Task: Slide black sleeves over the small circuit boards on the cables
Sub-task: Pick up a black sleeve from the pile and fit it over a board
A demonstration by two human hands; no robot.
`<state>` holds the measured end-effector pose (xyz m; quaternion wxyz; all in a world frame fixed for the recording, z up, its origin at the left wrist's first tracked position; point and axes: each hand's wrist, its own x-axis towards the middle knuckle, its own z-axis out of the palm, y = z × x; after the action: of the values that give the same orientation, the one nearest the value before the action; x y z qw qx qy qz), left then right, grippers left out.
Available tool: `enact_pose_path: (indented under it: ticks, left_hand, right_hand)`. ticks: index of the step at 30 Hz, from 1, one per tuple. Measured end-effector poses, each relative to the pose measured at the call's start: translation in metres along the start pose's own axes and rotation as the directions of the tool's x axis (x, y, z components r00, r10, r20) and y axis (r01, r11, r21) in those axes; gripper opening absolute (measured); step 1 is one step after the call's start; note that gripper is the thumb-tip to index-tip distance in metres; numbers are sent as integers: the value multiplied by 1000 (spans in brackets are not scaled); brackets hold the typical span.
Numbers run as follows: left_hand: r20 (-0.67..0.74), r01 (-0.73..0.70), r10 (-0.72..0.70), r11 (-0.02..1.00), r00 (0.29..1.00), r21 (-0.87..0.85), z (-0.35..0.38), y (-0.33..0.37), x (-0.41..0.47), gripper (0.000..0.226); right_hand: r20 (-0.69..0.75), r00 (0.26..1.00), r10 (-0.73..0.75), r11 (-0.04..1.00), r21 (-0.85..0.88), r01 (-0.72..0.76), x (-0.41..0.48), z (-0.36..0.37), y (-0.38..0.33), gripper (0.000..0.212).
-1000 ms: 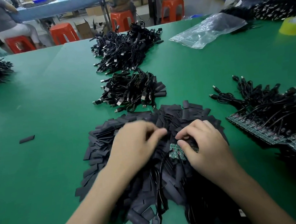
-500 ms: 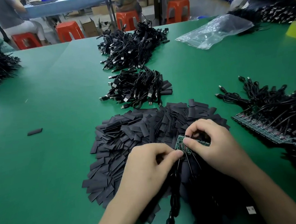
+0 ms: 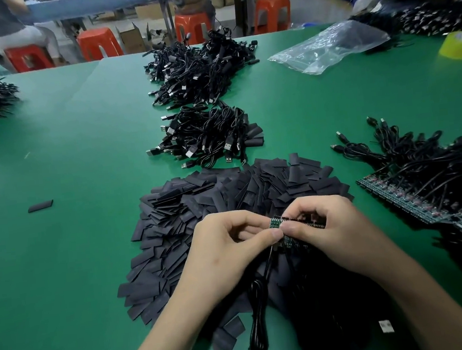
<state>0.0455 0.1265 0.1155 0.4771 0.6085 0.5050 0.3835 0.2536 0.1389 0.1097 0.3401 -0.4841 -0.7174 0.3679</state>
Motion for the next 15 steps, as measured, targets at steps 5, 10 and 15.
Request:
enact_pose_path:
  ticks: [5,10,15]
  left_hand:
    - [35,45,-40,989,999,-143,-1,-6,1,17]
    - [117,89,-57,954,992,-285,-5,-7,3,20]
    - [176,164,-105,916,979,-367,-6,-8,3,20]
  right_hand:
    - [19,1000,-1,1000,-1,1,-1,2,-1,9]
    - [45,999,-1,998,58,-1,-2,4,-2,10]
    - [87,996,-26,982,187,9,-1,3,-3,6]
